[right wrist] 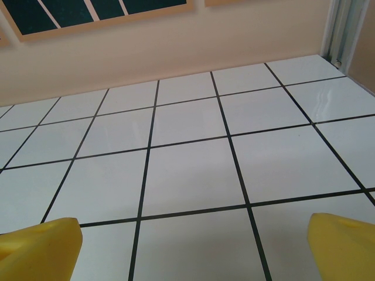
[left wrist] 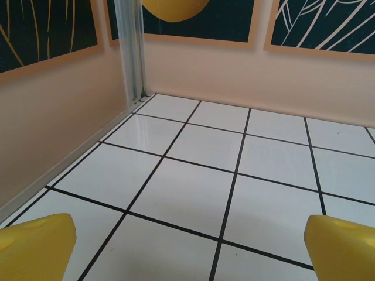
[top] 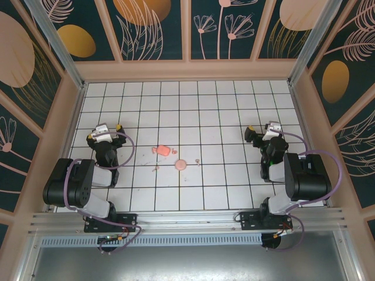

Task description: Insert the wireless bluetooth earbuds into the charging case

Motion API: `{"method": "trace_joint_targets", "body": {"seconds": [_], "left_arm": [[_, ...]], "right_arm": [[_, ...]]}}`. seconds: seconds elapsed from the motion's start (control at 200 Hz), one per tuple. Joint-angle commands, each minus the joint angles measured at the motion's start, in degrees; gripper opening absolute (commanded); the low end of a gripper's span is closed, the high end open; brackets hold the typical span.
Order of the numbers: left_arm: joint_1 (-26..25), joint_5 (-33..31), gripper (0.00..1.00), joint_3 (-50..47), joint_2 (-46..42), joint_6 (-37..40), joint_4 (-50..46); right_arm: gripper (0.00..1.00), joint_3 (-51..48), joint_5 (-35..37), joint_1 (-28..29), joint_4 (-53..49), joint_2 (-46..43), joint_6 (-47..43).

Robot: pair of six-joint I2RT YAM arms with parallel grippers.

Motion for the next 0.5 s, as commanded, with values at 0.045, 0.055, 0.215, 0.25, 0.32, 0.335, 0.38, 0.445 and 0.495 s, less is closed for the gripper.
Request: {"method": "trace_joint_targets", "body": {"seconds": [0.045, 0.055, 0.215, 0.25, 0.32, 0.335, 0.38, 0.445, 0.495], "left_arm": [[0.27, 0.64, 0.99, 0.32, -0.26, 0.04, 2.1], [0.26, 0.62, 0.99, 0.32, -0.26, 0.04, 2.13], [0.27, 0.35, 0.95, 0.89, -1.83, 0.18, 0.14], [0.32, 1.32, 0.94, 1.86, -3.47, 0.55, -3.26], [0.26, 1.96, 0.91, 4.83, -7.35, 0.96, -11.81], [0.25, 2.05, 0.9, 5.52, -8.14, 1.01, -13.58], [0.22, 2.95, 0.88, 7.41, -10.45, 1.0, -18.74], [0.18, 3.95, 0.87, 10.07, -13.81, -1.97, -25.75], [0.04, 6.55, 0.84, 12.32, -15.61, -4.58, -30.6]], "right_arm": [[0.99, 0.57, -0.08, -0.29, 2.26, 0.41, -0.69], [0.99, 0.56, -0.08, -0.36, 2.23, 0.41, -0.66], [0.99, 0.69, -0.53, -0.36, 2.01, 0.11, -0.75], [0.99, 1.21, -1.16, -0.34, 0.42, -0.56, -1.01], [0.99, 3.09, -1.82, -0.23, -5.1, -2.92, -1.29], [0.99, 3.81, -1.83, -0.28, -6.9, -3.65, -1.3], [0.99, 6.11, -1.69, -0.17, -13.81, -5.9, -0.65], [0.99, 10.37, -1.64, -0.03, -24.23, -8.76, 2.52], [0.99, 12.87, -2.0, 0.61, -31.34, -10.73, 4.27]]}}
